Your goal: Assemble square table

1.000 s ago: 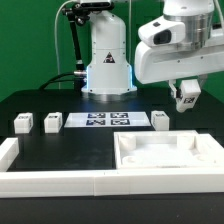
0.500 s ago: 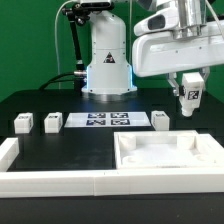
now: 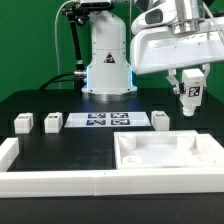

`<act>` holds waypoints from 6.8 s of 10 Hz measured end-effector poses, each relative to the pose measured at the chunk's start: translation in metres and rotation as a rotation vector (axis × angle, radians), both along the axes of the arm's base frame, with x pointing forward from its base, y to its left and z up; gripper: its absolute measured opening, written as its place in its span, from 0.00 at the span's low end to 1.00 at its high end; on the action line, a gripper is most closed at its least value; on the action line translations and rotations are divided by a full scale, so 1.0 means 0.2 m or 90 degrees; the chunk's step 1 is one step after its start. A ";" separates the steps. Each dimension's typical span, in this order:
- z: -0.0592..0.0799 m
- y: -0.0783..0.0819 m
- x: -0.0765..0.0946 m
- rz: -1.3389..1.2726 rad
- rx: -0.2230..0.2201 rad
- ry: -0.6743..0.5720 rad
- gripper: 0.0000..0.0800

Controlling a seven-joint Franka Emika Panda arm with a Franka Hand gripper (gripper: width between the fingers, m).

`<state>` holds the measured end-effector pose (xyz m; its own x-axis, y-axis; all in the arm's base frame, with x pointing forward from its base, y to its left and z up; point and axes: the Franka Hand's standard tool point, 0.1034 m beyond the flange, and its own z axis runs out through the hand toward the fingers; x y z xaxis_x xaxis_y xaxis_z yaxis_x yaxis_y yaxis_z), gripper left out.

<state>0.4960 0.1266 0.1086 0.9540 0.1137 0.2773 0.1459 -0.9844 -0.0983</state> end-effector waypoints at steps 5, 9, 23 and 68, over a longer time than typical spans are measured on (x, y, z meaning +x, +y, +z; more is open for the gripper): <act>-0.10 0.00 0.26 0.037 0.006 -0.037 0.36; -0.11 -0.01 0.28 0.046 0.004 -0.044 0.36; -0.10 -0.10 0.50 0.074 -0.011 -0.120 0.36; -0.10 -0.07 0.61 0.117 0.013 0.194 0.81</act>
Offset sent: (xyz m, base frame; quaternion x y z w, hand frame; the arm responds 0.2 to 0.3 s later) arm 0.0570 0.0035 -0.0026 0.0159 0.0195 -0.0257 0.9994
